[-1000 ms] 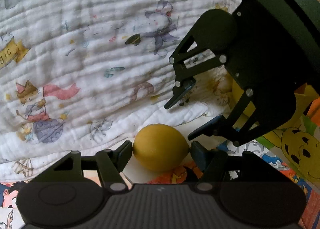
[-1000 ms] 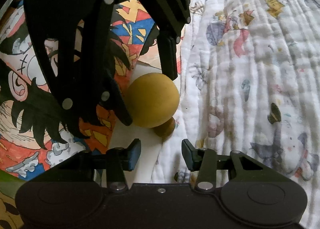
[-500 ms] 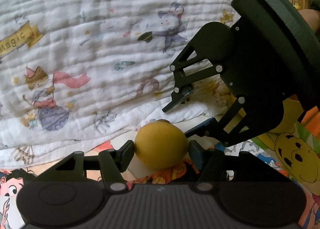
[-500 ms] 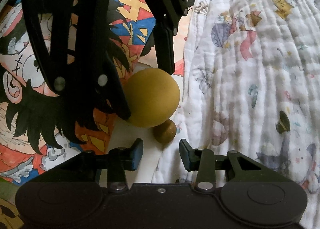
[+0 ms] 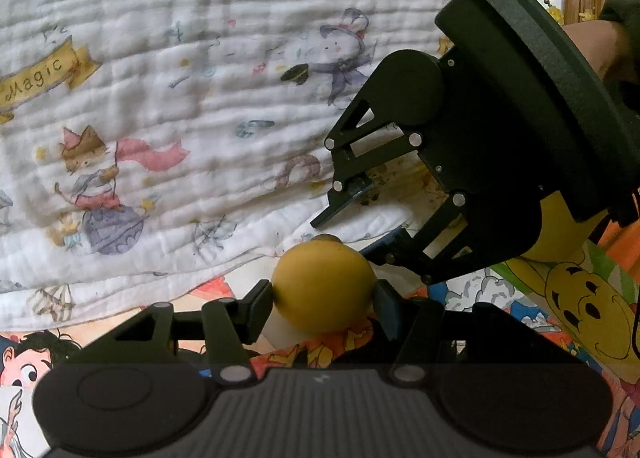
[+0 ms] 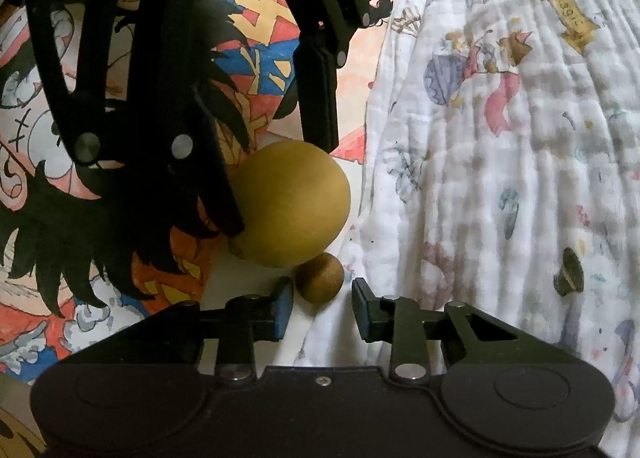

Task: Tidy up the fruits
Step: 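Close the left tool on the yellow lemon while the right tool reaches the small brown fruit, then close the right tool on the small brown fruit while the left tool holds the lemon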

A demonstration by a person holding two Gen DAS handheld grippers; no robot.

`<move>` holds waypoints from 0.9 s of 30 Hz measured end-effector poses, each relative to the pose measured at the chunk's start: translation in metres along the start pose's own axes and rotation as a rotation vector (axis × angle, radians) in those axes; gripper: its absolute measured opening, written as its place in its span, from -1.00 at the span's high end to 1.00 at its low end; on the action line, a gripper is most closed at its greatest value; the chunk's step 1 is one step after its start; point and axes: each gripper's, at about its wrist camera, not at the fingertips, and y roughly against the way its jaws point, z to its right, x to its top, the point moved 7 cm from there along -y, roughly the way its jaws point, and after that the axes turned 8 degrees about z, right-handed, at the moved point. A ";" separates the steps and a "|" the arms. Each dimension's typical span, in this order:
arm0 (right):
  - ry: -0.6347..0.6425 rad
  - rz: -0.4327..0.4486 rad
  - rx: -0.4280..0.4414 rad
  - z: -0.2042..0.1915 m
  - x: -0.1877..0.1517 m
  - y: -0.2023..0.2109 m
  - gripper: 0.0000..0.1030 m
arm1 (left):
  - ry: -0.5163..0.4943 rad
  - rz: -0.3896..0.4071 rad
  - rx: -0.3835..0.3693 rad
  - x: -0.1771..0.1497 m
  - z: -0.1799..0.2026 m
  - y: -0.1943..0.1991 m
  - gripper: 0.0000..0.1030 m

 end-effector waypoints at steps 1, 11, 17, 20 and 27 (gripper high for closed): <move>0.004 0.001 0.000 0.000 0.001 0.001 0.36 | 0.000 0.000 0.000 0.000 0.000 0.000 -0.15; 0.020 0.004 0.009 -0.005 0.000 -0.004 0.47 | 0.002 0.001 0.001 -0.001 0.000 0.001 -0.14; 0.016 0.009 0.040 -0.013 -0.007 0.002 0.47 | -0.010 0.000 0.003 -0.002 -0.001 0.000 -0.15; 0.007 -0.009 0.047 -0.017 -0.015 0.005 0.47 | -0.029 -0.008 0.003 0.002 0.002 -0.003 -0.17; -0.003 -0.024 0.069 -0.026 -0.021 0.004 0.47 | -0.068 -0.044 -0.002 0.013 0.008 -0.018 -0.28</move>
